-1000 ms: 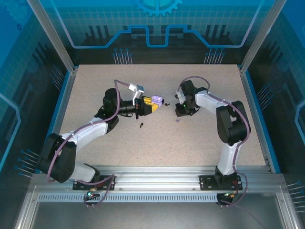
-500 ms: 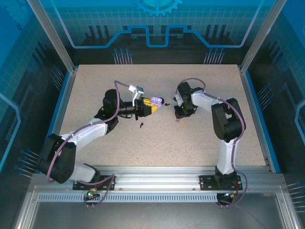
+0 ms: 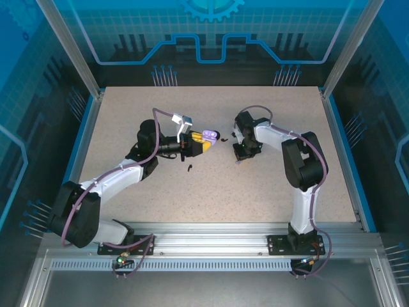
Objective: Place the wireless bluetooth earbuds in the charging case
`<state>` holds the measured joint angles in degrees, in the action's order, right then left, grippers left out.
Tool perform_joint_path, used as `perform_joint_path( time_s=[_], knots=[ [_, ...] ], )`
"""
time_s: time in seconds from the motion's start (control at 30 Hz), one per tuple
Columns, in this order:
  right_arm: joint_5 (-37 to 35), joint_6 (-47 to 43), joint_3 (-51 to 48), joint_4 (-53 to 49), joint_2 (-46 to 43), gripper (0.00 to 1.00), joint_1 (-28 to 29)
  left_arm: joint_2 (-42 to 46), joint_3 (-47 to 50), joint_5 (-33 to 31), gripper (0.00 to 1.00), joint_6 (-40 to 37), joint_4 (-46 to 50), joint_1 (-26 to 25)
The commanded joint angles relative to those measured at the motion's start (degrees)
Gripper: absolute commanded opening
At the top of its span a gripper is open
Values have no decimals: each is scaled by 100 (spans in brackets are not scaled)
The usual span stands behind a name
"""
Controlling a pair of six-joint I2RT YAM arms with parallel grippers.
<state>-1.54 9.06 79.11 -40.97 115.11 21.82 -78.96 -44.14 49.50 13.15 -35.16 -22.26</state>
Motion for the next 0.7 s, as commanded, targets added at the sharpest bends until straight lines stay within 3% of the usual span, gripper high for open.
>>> perform_joint_path(
  time_s=[0.0, 0.67],
  knots=[
    [-97, 131, -202, -496, -159, 17, 100, 170, 32, 11, 9, -189, 60, 38],
    [461, 246, -691, -326, -642, 18, 308, 333, 78, -10, 9, -168, 134, 38]
  ],
)
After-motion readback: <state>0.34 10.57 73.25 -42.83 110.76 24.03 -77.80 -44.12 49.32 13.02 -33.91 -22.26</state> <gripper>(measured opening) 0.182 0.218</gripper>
